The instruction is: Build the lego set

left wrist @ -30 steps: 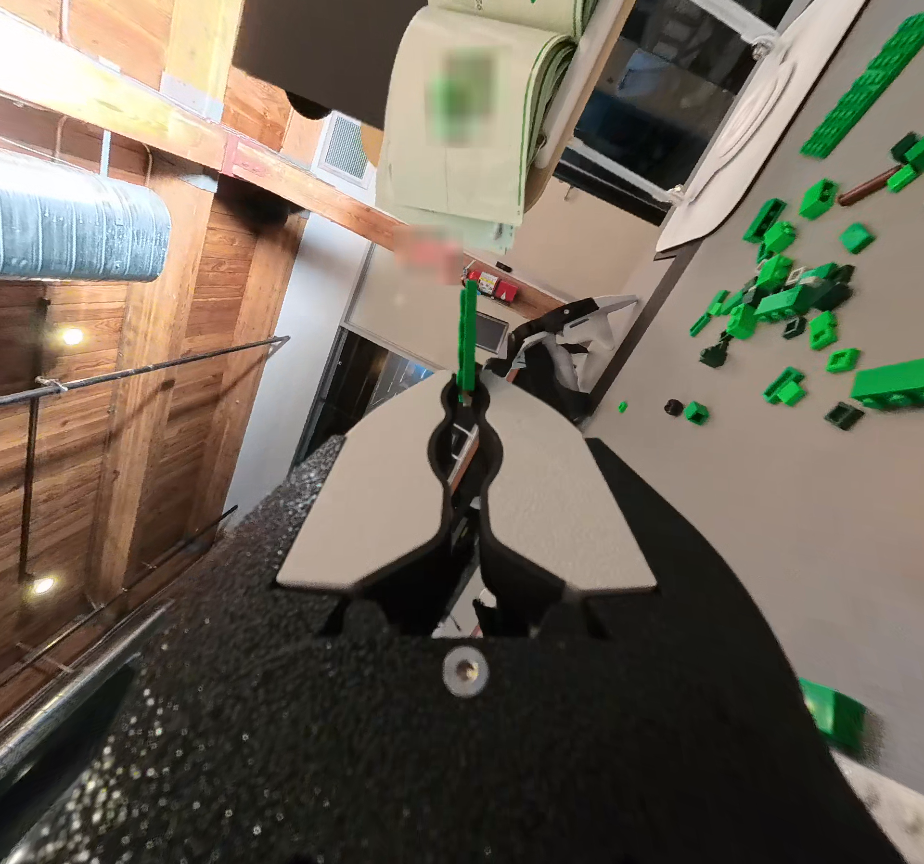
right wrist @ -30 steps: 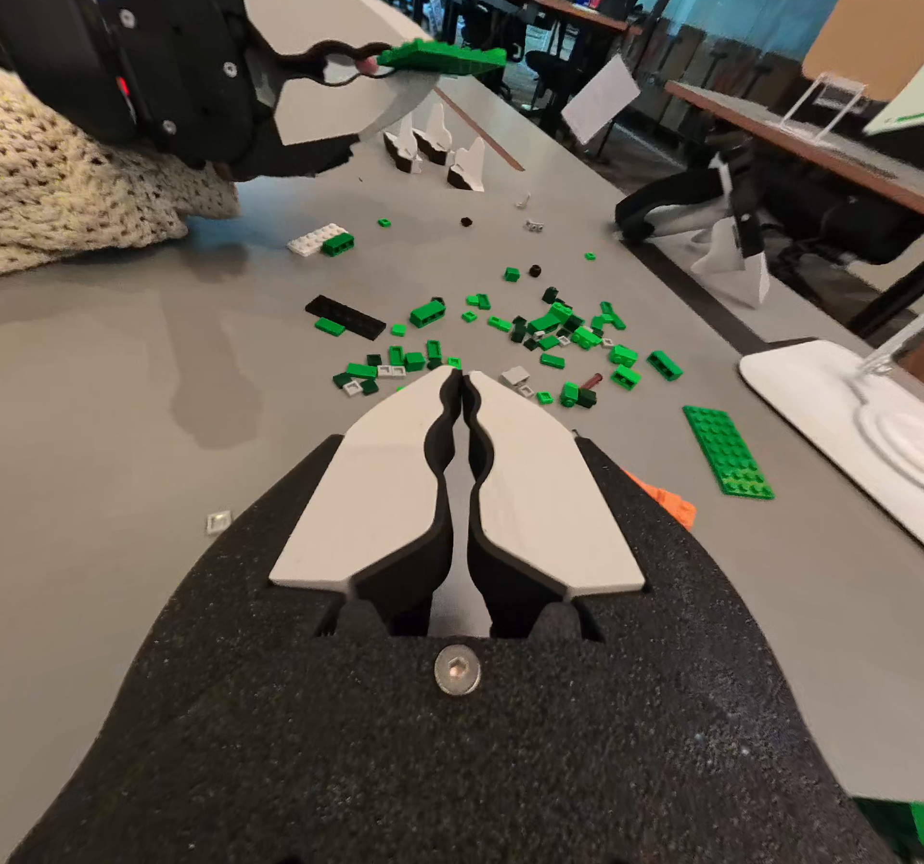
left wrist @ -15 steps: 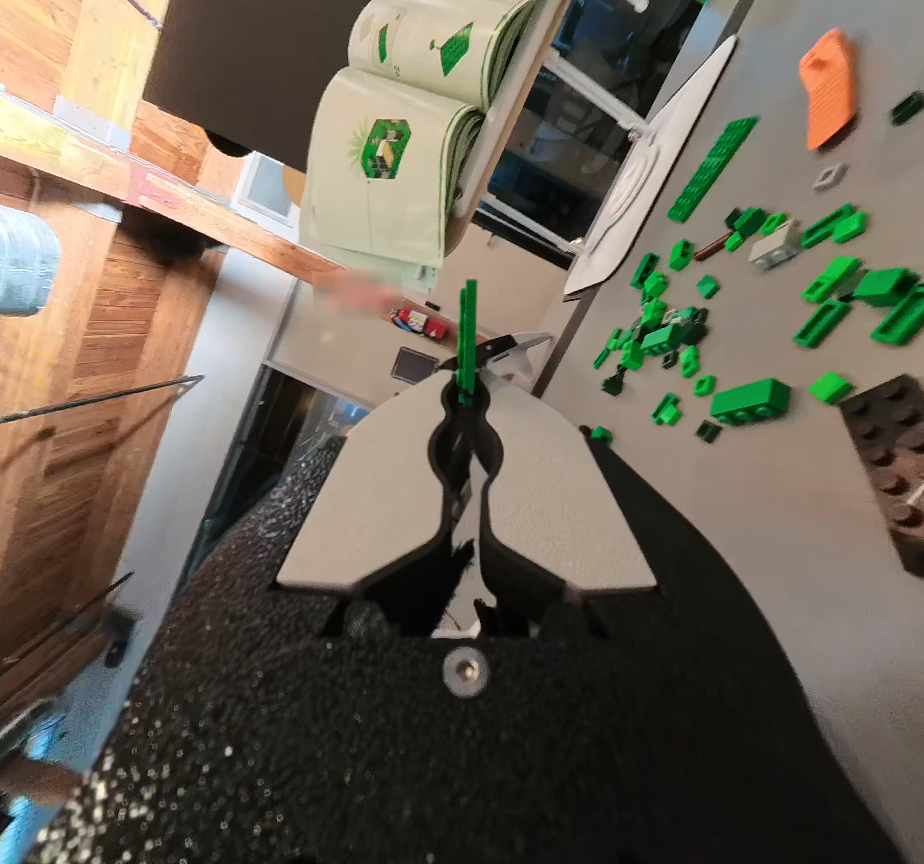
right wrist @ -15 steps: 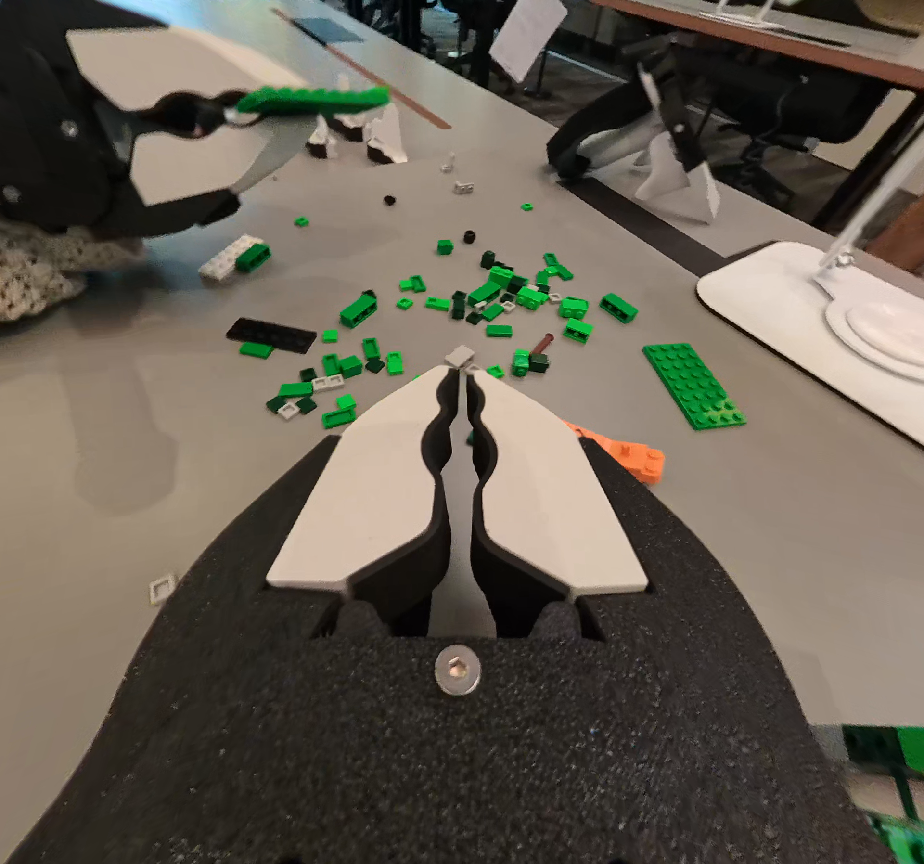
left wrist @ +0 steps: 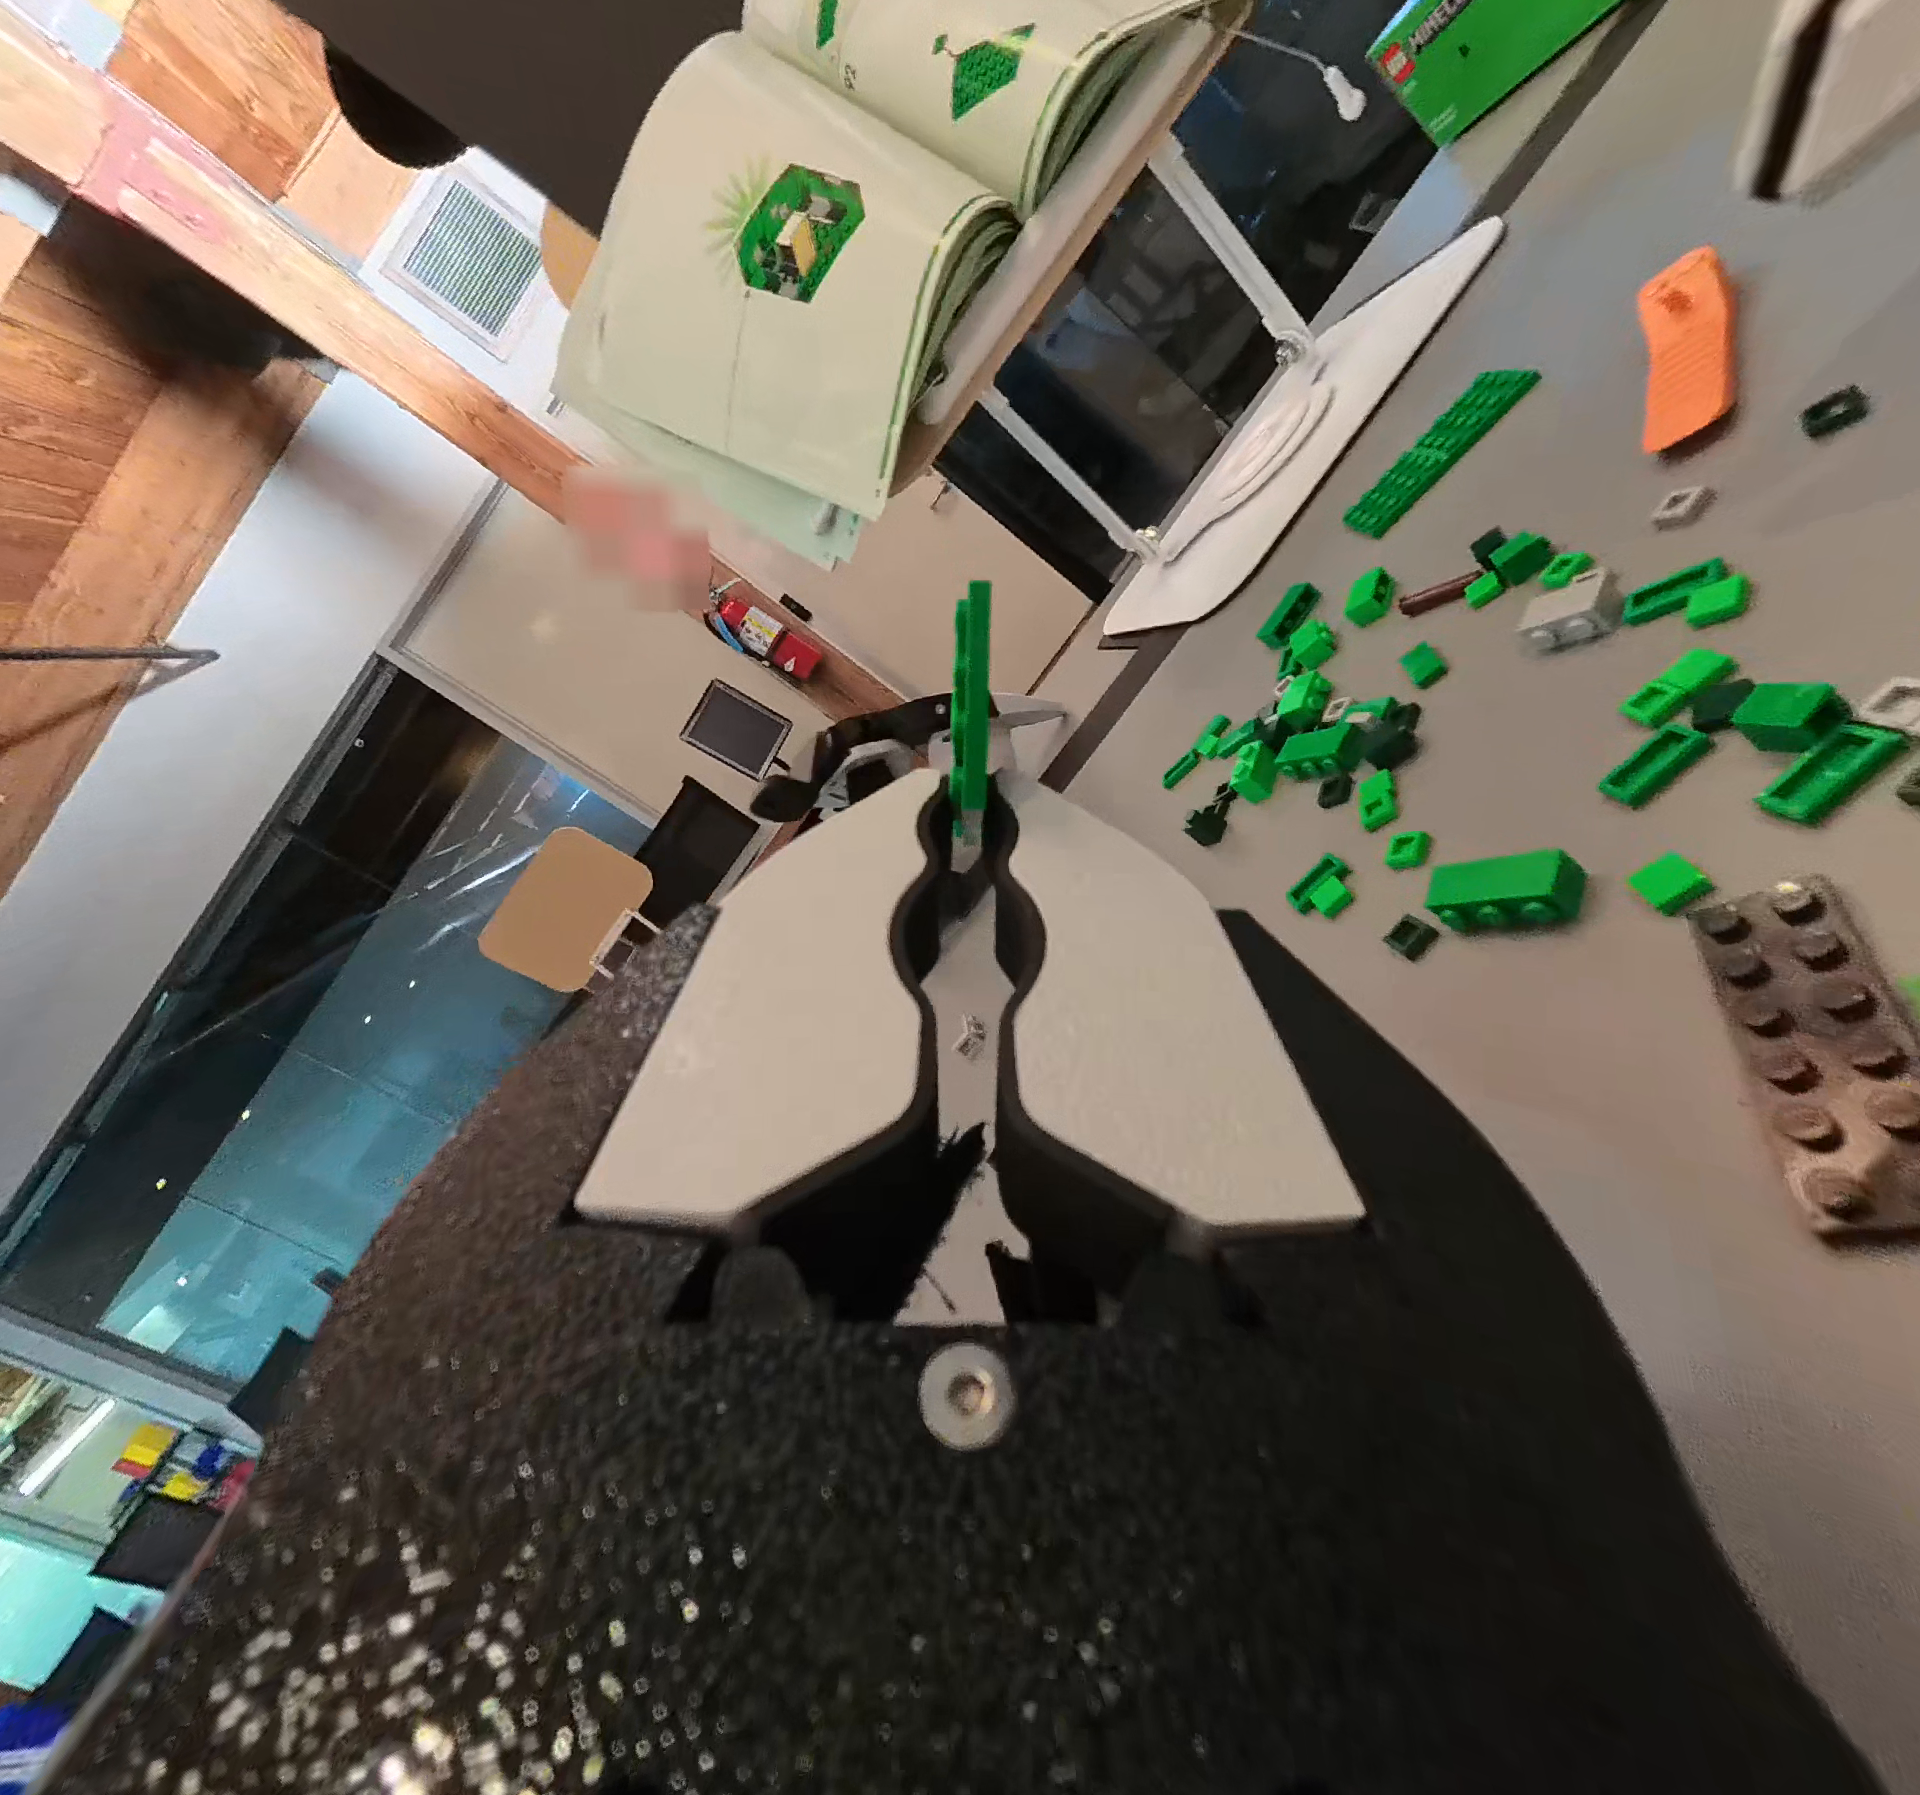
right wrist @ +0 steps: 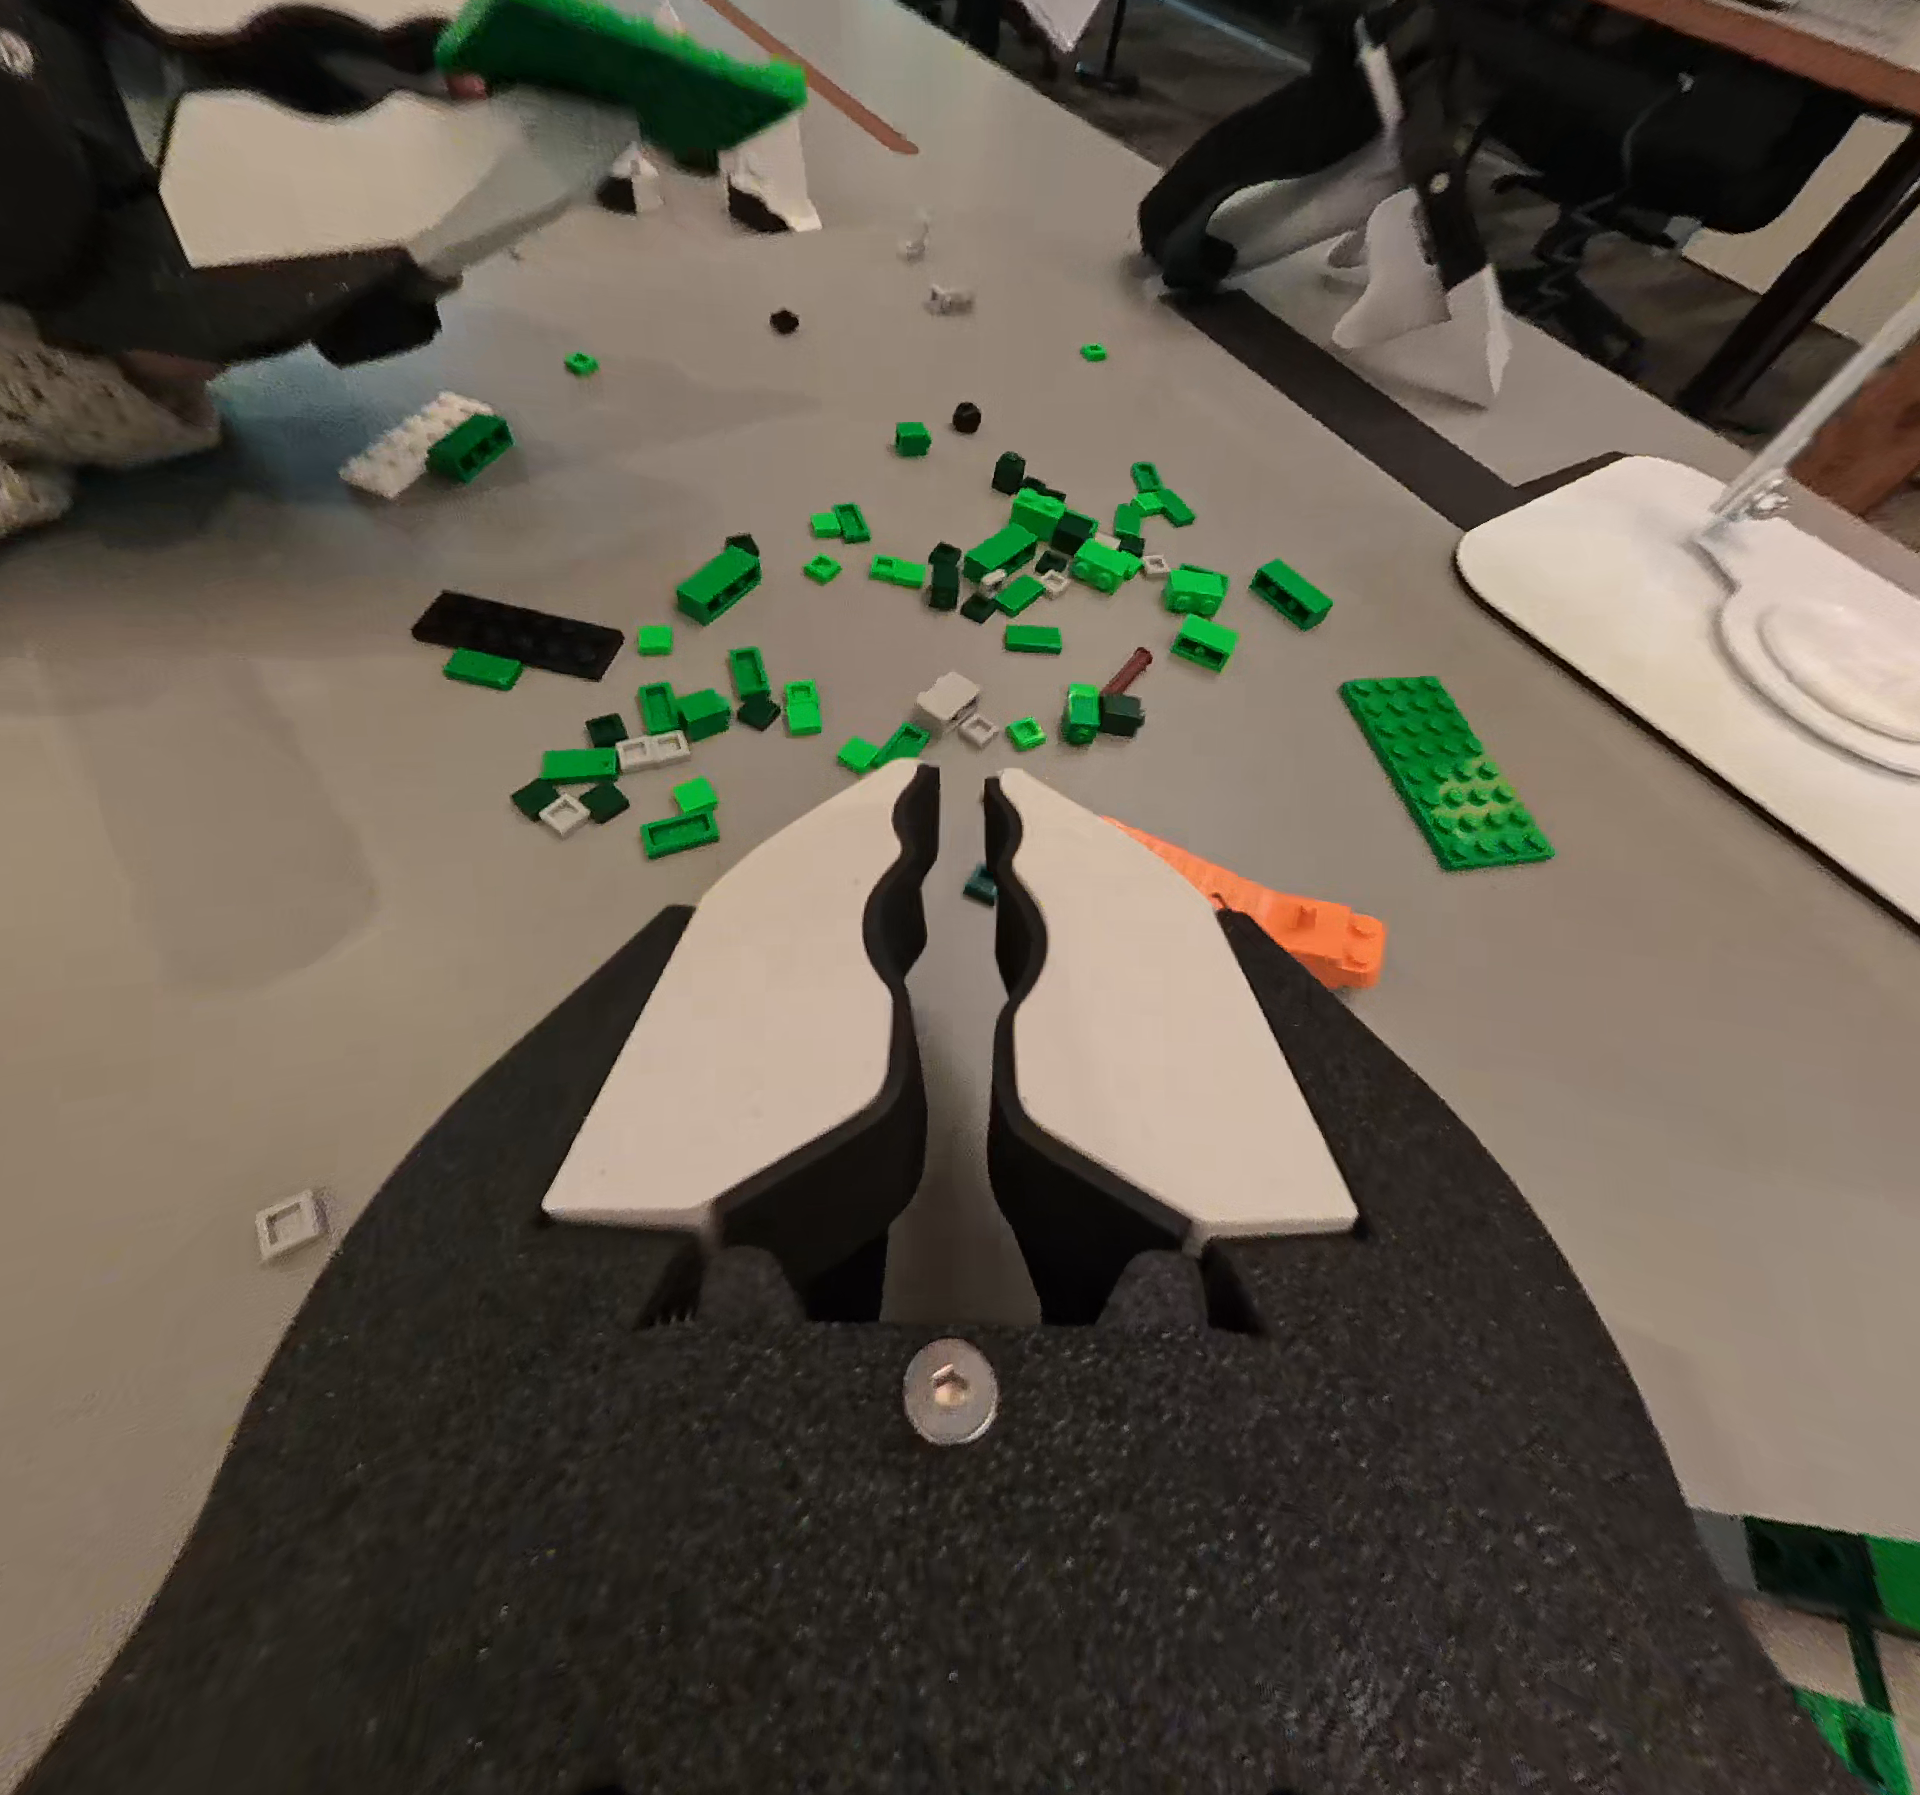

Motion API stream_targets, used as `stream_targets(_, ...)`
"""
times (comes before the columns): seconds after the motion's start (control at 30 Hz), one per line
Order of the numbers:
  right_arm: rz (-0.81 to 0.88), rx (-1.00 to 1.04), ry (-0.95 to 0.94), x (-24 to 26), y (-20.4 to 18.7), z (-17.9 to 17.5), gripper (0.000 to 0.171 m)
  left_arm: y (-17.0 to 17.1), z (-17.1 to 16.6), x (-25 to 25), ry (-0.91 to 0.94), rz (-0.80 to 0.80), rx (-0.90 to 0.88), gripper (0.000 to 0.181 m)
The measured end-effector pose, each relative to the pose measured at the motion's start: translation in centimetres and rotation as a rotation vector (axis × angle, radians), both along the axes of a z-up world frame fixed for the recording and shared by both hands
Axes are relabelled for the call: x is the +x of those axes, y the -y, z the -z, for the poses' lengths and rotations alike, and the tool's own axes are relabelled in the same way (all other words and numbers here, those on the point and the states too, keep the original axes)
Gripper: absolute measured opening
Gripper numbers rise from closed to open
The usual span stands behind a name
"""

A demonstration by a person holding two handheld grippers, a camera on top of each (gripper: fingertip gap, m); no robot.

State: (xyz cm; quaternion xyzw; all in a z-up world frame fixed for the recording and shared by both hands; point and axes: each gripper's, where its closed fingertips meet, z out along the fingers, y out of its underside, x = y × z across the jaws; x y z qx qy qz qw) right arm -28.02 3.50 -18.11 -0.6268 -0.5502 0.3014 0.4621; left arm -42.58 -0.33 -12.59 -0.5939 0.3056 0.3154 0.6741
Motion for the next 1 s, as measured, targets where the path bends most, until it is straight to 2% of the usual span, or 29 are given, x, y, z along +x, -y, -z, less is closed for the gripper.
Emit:
stream_targets(0.13, 0.003, -0.068, 0.048, -0.8, 0.0, 0.7, 0.015, 0.0, -0.3, -1.3, 0.088, -0.034, 0.024, 0.004)
stream_targets(0.27, -0.01, -0.214, 0.122, -3.5, -1.5, 0.2, 0.011, 0.0, -0.7, -1.7, 0.141, -0.035, 0.04, 0.004)
stream_targets(0.4, -0.056, -0.45, 0.229, -7.7, -3.3, -0.7, 0.003, 0.1, -0.6, -1.5, 0.135, -0.031, 0.038, 0.004)
stream_targets(0.47, -0.026, -0.429, 0.345, -8.9, -5.1, -0.4, 0.0, 0.1, -0.7, -1.6, 0.143, -0.033, 0.044, 0.004)
stream_targets(0.63, -0.034, -0.628, 0.579, -11.9, -5.5, 0.7, 0.0, 0.3, -1.0, -2.2, 0.181, -0.045, 0.058, 0.004)
stream_targets(0.77, -0.017, -0.561, 0.681, -14.2, -5.9, 1.4, 0.001, 0.4, -1.1, -2.2, 0.181, -0.046, 0.06, 0.004)
stream_targets(0.87, 0.003, -0.466, 0.844, -14.0, -6.6, 2.9, 0.014, 0.4, -1.1, -2.2, 0.178, -0.046, 0.059, 0.004)
stream_targets(1.0, 0.013, -0.445, 0.904, -14.4, -6.9, 3.5, 0.013, 0.4, -1.1, -2.2, 0.185, -0.044, 0.062, 0.004)
